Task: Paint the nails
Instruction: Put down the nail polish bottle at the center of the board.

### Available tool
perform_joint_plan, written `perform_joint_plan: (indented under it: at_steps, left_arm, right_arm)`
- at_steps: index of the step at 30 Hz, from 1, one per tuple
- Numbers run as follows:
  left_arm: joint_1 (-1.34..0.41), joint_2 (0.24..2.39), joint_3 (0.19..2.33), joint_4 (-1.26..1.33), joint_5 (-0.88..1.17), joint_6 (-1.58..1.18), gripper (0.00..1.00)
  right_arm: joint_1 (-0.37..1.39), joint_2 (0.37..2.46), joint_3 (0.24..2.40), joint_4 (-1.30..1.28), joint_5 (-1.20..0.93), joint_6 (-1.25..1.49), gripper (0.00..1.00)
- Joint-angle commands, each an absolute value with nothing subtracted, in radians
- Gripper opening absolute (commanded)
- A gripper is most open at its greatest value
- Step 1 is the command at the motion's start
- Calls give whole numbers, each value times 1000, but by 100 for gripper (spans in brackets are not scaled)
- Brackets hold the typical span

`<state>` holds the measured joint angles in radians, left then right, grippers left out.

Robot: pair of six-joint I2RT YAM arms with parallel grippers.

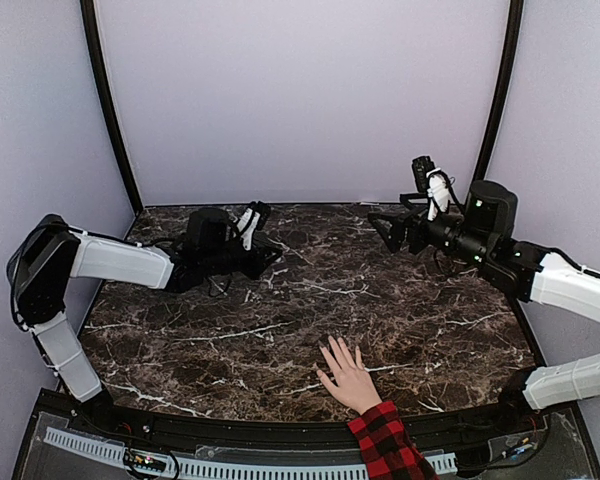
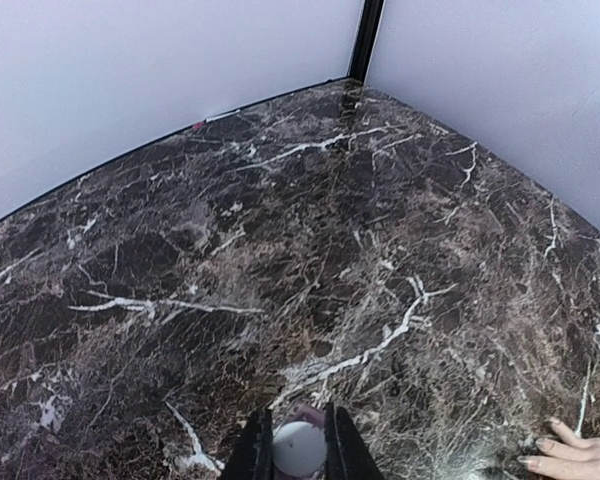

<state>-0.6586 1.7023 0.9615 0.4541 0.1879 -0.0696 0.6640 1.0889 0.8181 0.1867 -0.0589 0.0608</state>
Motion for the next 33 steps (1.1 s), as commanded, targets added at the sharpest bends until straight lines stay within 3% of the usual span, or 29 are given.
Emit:
perform_joint_plan:
  at_steps: [1,25,29,33]
  left_arm:
    - [-662,1741,942,604,151,-45,0]
    - [-680,1928,955,661,67,-13,6]
    - [-682,1937,955,662,66,-9,12]
    - [-684,1937,953,655,67,-9,27]
  right_arm:
    - [656,1074,802,248,-54,71,99]
    - [655,1107,810,250,-66,75,99]
    - [655,1109,810,250,-65,75,99]
    - [655,1112,813,248,-66,75,99]
